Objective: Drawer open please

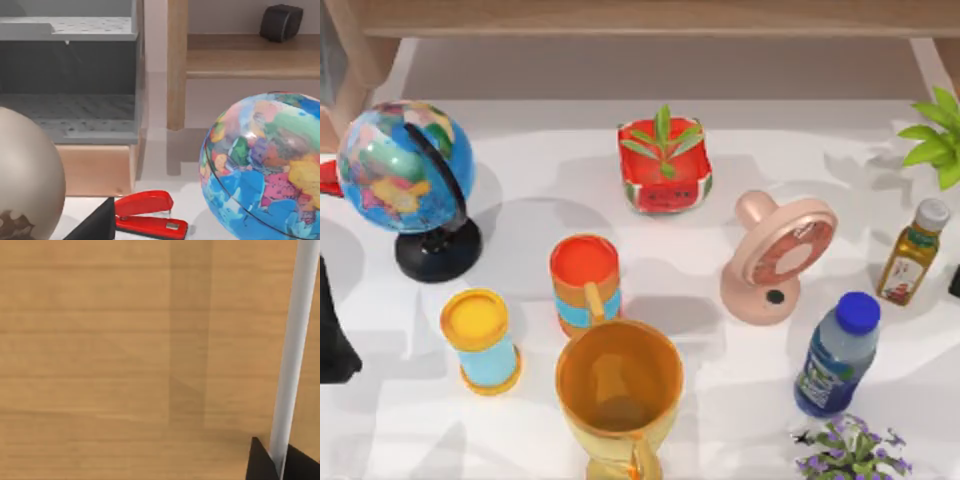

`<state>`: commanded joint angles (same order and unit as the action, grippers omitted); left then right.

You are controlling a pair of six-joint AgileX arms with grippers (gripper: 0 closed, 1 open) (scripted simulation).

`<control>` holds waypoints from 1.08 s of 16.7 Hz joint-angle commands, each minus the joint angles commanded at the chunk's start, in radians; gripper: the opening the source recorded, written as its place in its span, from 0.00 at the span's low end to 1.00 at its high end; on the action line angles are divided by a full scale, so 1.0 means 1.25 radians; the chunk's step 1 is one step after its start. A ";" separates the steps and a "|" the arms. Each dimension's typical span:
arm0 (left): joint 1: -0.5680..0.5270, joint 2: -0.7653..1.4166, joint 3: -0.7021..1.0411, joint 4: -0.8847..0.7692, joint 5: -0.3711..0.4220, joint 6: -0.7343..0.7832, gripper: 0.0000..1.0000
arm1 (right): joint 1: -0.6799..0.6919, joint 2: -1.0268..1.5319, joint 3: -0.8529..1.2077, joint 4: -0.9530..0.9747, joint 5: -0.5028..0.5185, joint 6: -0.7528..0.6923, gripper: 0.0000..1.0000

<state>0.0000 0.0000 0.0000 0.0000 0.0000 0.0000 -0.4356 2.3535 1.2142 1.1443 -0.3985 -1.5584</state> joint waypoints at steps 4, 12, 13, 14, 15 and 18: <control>0.000 0.000 0.000 0.000 0.000 0.000 1.00 | -0.005 -0.007 -0.014 0.008 -0.005 0.001 0.00; 0.000 0.000 0.000 0.000 0.000 0.000 1.00 | -0.054 -0.095 -0.219 0.119 -0.052 0.003 0.00; 0.000 0.000 0.000 0.000 0.000 0.000 1.00 | -0.056 -0.098 -0.223 0.123 -0.054 0.003 0.00; 0.000 0.000 0.000 0.000 0.000 0.000 1.00 | -0.056 -0.098 -0.223 0.123 -0.054 0.003 0.00; 0.000 0.000 0.000 0.000 0.000 0.000 1.00 | -0.056 -0.098 -0.223 0.123 -0.054 0.003 0.00; 0.000 0.000 0.000 0.000 0.000 0.000 1.00 | -0.058 -0.101 -0.233 0.131 -0.058 0.003 0.00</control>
<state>0.0000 0.0000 0.0000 0.0000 0.0000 0.0000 -0.5079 2.2267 0.9231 1.3075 -0.4712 -1.5543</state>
